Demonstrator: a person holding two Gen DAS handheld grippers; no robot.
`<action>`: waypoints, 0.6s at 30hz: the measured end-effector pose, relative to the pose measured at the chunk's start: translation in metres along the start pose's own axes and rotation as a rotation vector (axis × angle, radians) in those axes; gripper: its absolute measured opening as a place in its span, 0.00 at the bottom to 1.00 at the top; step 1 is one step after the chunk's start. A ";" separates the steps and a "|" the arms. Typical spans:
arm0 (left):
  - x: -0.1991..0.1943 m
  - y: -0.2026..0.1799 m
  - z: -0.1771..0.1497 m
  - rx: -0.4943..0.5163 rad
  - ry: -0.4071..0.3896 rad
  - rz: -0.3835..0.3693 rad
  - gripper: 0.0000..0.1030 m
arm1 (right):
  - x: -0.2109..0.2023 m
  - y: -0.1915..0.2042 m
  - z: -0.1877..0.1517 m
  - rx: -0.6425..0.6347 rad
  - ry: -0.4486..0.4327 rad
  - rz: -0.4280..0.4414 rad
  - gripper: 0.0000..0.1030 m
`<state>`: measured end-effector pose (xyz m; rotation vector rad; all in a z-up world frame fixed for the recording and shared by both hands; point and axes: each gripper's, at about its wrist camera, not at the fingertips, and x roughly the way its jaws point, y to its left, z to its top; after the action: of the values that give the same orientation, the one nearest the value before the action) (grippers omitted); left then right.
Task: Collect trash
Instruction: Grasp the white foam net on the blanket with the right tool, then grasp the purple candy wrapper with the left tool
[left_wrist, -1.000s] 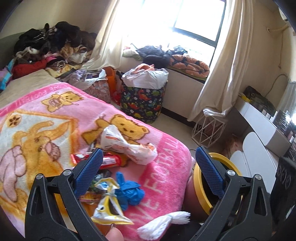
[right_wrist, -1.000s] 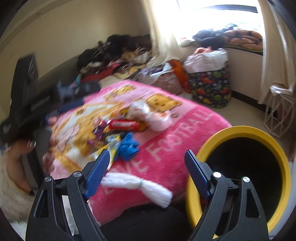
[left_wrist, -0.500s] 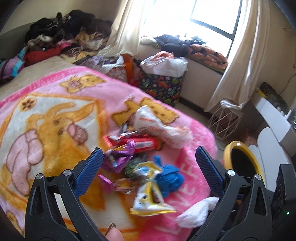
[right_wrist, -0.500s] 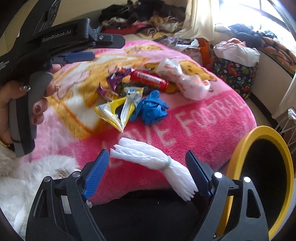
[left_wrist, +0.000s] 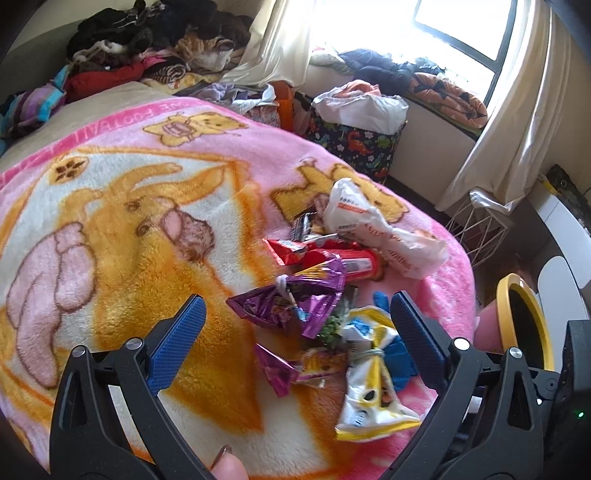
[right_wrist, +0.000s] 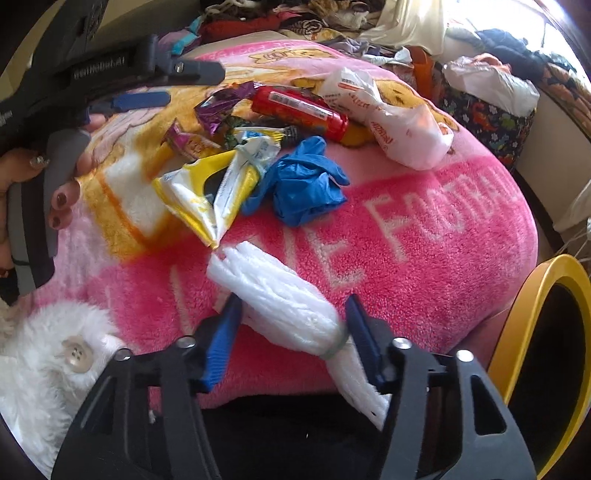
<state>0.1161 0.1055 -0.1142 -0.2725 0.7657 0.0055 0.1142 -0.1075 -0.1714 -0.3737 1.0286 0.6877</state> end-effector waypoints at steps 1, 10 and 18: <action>0.004 0.001 0.000 0.000 0.007 -0.001 0.89 | 0.000 -0.002 0.001 0.013 -0.003 0.010 0.46; 0.024 0.010 0.004 -0.024 0.044 -0.027 0.75 | -0.004 -0.005 0.000 0.045 -0.029 0.040 0.23; 0.027 0.010 0.005 -0.020 0.063 -0.049 0.62 | -0.022 -0.004 -0.005 0.098 -0.075 0.064 0.18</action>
<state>0.1383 0.1137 -0.1315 -0.3113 0.8214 -0.0422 0.1062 -0.1205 -0.1548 -0.2296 1.0024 0.7006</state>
